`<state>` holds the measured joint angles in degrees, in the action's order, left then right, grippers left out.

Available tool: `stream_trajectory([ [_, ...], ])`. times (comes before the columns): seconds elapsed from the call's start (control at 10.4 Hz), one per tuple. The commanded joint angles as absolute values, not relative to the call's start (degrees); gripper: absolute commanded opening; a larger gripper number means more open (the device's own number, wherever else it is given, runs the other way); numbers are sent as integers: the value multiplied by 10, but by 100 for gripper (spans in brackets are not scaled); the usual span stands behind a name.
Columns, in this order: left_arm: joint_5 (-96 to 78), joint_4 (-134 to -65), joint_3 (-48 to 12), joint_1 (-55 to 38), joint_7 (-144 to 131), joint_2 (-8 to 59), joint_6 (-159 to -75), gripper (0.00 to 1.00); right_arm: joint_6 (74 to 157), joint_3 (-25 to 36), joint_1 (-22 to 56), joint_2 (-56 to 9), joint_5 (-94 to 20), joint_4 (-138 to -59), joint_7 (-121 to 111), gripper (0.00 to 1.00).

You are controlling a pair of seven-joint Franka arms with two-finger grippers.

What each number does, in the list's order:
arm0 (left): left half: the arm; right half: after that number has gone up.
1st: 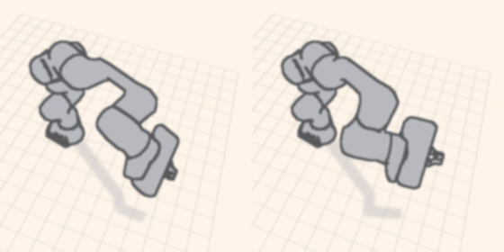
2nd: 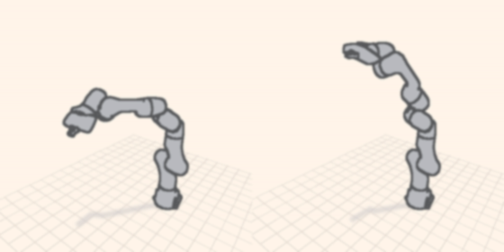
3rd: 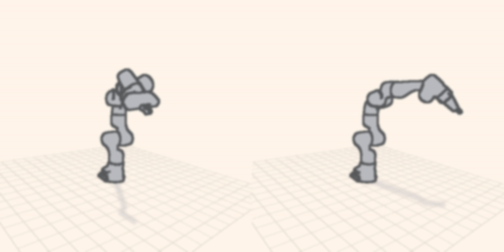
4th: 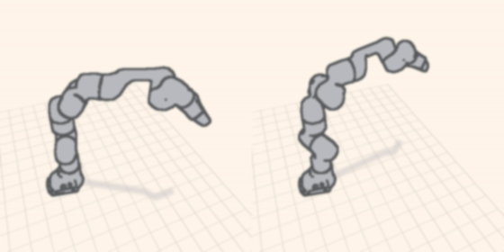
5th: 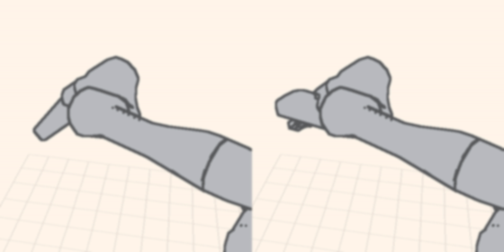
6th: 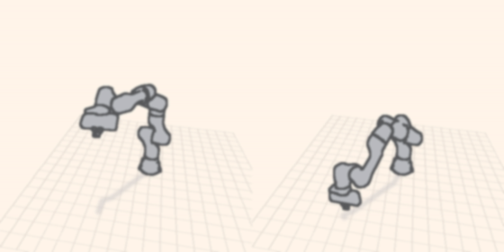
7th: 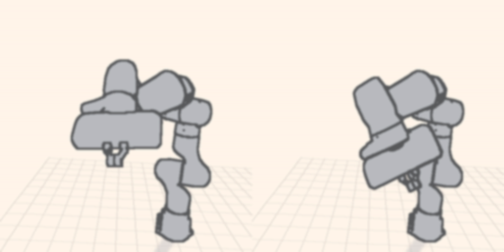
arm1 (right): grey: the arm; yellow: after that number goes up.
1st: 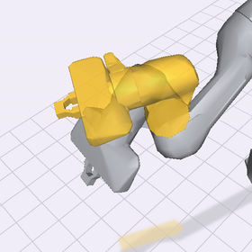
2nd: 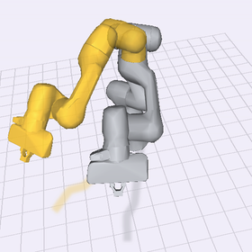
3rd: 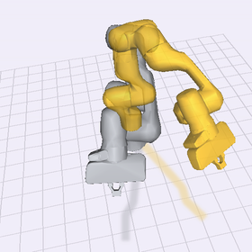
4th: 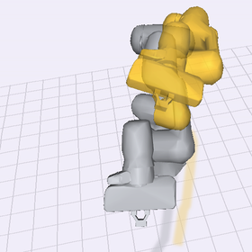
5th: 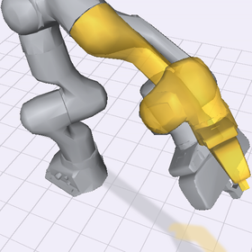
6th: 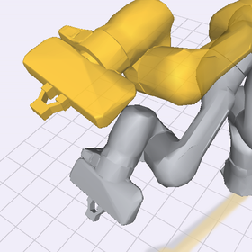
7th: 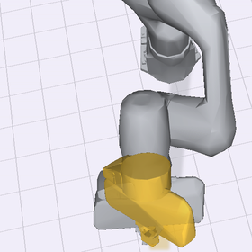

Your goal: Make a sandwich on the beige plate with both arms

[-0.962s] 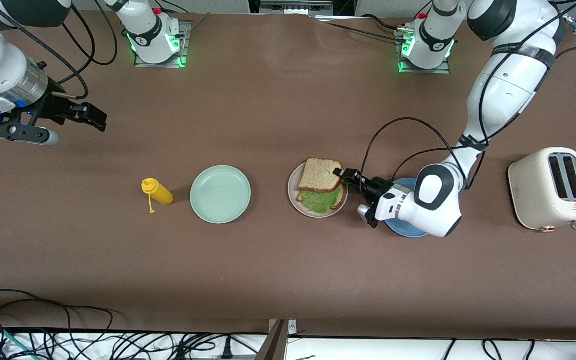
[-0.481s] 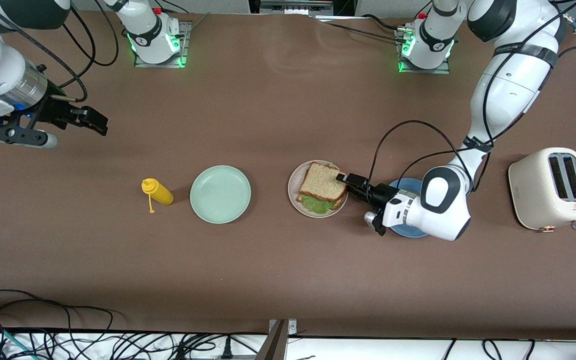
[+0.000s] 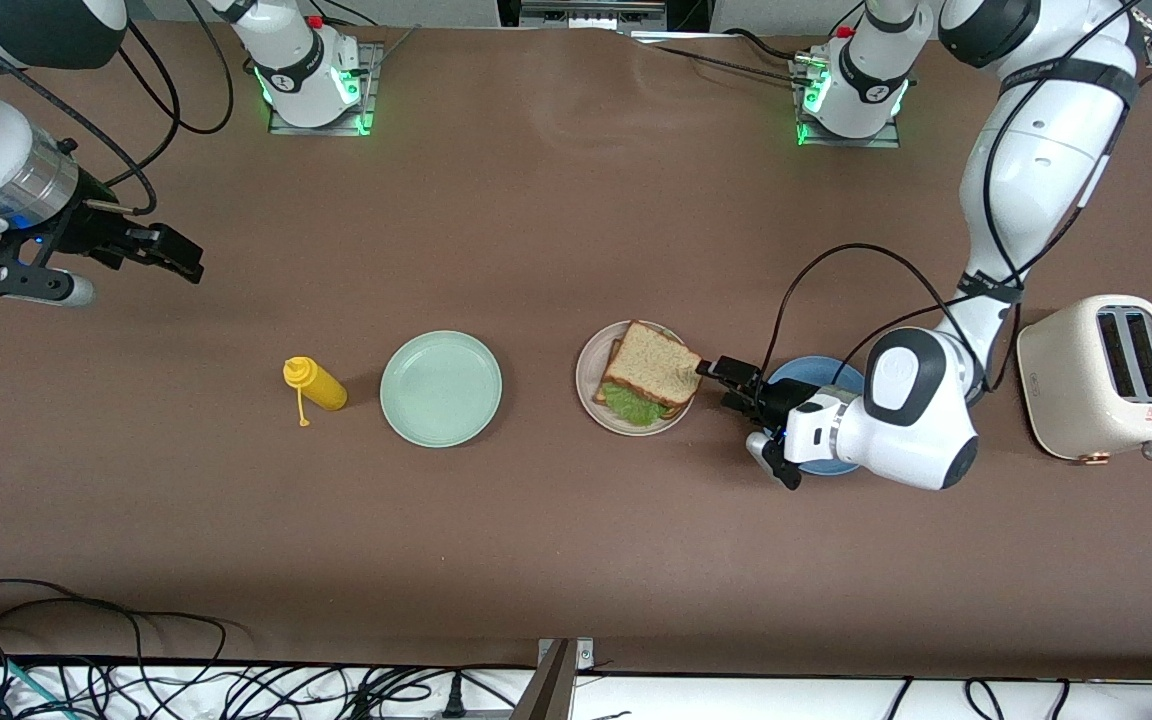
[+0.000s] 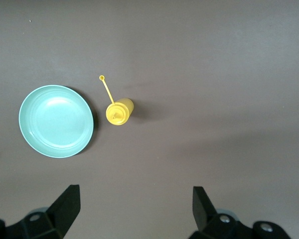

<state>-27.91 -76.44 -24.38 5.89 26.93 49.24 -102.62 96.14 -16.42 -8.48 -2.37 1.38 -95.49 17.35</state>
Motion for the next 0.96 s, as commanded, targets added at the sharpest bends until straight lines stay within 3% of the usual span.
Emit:
stream_trajectory([
  [0.0, -201, -773, -240, 53, 196, 424, -1017, 100, 957, -167, -90, -23, 1, -945, 173, 100],
  [0.48, -55, -783, -235, 36, 29, 274, -918, 100, 959, -169, -82, -34, 3, -916, 172, 100],
  [0.58, -29, -805, -212, 24, 26, 232, -914, 100, 959, -168, -82, -36, 4, -916, 172, 100],
  [0.87, -18, -836, -51, -47, 32, 120, -914, 100, 958, -168, -83, -40, 4, -915, 169, 100],
])
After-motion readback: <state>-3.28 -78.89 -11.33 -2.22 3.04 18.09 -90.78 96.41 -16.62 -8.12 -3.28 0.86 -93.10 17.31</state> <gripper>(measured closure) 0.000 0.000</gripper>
